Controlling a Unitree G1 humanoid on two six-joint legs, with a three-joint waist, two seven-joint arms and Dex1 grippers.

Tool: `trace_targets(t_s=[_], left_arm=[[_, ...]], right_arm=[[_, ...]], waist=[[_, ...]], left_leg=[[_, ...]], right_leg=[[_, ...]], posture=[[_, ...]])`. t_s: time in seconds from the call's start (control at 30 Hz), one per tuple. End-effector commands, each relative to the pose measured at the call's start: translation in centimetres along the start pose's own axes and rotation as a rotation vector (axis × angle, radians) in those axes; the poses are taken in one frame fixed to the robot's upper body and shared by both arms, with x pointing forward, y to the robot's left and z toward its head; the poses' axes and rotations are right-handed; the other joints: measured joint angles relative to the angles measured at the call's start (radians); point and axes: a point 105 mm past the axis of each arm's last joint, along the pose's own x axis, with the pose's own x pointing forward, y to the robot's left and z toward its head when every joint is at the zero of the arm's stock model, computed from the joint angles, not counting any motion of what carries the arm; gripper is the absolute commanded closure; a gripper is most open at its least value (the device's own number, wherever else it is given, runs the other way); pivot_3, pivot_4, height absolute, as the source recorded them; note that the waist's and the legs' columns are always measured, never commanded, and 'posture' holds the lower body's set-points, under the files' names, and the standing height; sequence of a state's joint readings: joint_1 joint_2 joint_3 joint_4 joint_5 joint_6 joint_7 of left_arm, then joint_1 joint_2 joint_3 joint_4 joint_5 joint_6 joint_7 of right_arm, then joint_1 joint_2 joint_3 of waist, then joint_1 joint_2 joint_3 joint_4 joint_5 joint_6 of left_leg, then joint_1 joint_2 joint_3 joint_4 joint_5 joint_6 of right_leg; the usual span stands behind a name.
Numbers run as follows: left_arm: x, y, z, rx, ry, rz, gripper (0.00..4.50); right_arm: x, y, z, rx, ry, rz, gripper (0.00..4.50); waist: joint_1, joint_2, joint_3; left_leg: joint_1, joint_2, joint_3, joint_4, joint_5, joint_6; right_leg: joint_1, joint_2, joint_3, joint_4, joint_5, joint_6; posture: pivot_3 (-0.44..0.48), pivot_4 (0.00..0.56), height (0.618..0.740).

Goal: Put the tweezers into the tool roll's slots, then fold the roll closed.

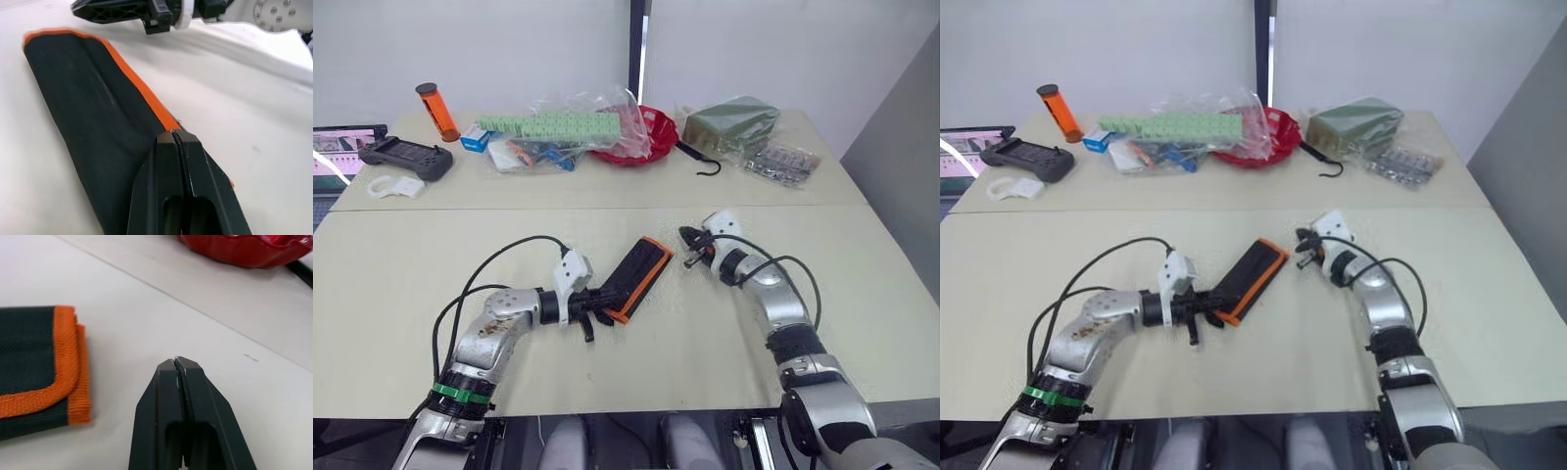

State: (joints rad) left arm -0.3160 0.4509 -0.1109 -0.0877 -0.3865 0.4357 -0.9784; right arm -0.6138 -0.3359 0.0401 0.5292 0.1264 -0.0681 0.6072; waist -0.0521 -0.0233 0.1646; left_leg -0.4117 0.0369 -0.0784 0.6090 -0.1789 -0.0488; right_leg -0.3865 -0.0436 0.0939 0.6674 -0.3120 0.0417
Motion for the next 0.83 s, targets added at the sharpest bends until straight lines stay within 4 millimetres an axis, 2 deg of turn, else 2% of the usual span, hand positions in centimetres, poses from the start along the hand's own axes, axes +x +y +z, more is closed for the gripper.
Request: trace_targets(t_s=[0.03,0.07,0.13,0.2,0.27,0.3,0.4,0.53,0.67,0.77,0.83], left_arm=[[-2.4,0.9,3.4,0.046,-0.083,0.067,4.48],[-3.2,1.2,3.9,0.044,-0.096,0.091,4.48],[-6.6,2.7,4.4,0.055,-0.076,0.201,3.93],[-9.7,3.9,3.8,0.104,-0.007,0.313,3.31],[-11.4,4.7,2.8,0.104,0.082,0.394,2.64],[-12.6,4.5,2.1,0.123,0.126,0.408,2.3],[-15.2,4.2,1.0,0.179,0.216,0.455,1.33],[-19.5,4.9,-0.2,0.192,0.299,0.614,0.05],[-23.2,4.6,-2.0,0.138,0.324,0.739,0.05],[-24.5,3.9,-2.8,0.167,0.341,0.754,0.05],[-24.8,3.8,-3.5,0.151,0.351,0.765,0.05]], right_arm=[[-1.3,-0.3,3.3,0.003,-0.104,0.049,4.5],[-1.8,-0.2,3.7,0.009,-0.108,0.074,4.5],[-3.7,0.2,4.4,0.054,-0.103,0.177,3.94],[-5.1,0.0,4.4,0.012,-0.065,0.212,3.29],[-5.9,-0.4,4.5,-0.012,-0.048,0.209,2.63],[-6.5,-0.8,4.5,-0.021,-0.041,0.206,2.29],[-7.8,-1.4,4.0,-0.036,-0.02,0.196,1.27],[-10.8,-1.2,1.6,0.0,0.043,0.176,0.01],[-14.4,-1.9,-1.3,0.041,0.141,0.111,0.01],[-16.1,-2.4,-2.6,0.084,0.174,0.064,0.01],[-16.5,-2.7,-3.0,0.101,0.175,0.039,0.01]], waist=[[0.001,0.0,0.001],[0.001,0.0,0.002],[0.003,0.001,0.003],[0.002,0.002,0.005],[0.004,0.001,0.007],[0.005,0.001,0.008],[0.006,0.001,0.009],[0.016,-0.001,0.011],[0.014,-0.001,0.012],[0.009,-0.001,0.012],[0.008,-0.001,0.012]], left_leg=[[0.0,0.0,0.0,-0.001,0.0,0.0],[0.0,0.0,0.0,-0.001,0.0,0.0],[0.0,0.0,-0.001,-0.001,0.0,0.0],[0.0,0.0,0.0,-0.002,0.0,0.0],[0.0,0.0,0.0,-0.002,0.0,0.0],[0.0,0.0,0.0,-0.001,0.0,0.0],[0.001,0.0,0.002,-0.001,0.0,0.0],[0.0,0.0,0.001,-0.001,0.0,0.0],[-0.001,-0.001,0.002,-0.001,0.0,0.0],[0.0,-0.001,0.002,-0.001,0.0,0.0],[0.002,0.0,0.003,-0.001,0.0,0.0]], right_leg=[[0.0,0.0,0.0,0.001,0.0,0.0],[-0.001,0.0,0.0,0.0,0.0,0.0],[-0.001,0.0,0.0,0.0,0.0,0.0],[-0.001,0.0,0.0,-0.002,0.0,0.0],[0.0,0.0,0.0,-0.003,0.0,0.0],[0.0,0.0,0.0,-0.003,0.0,0.0],[0.0,0.0,0.001,-0.003,0.0,0.0],[-0.001,0.0,0.0,-0.003,-0.001,-0.001],[-0.001,-0.002,0.001,-0.004,-0.001,0.0],[0.0,-0.002,0.001,-0.004,-0.001,0.0],[0.0,-0.001,0.002,-0.004,-0.001,-0.001]], posture=[[0.0,0.15,0.74],[0.0,0.15,0.74],[0.0,0.15,0.74],[0.0,0.15,0.74],[0.0,0.15,0.74],[0.0,0.15,0.74],[0.0,0.15,0.74],[0.0,0.15,0.74],[0.0,0.15,0.74],[0.0,0.15,0.74],[0.0,0.15,0.74]])
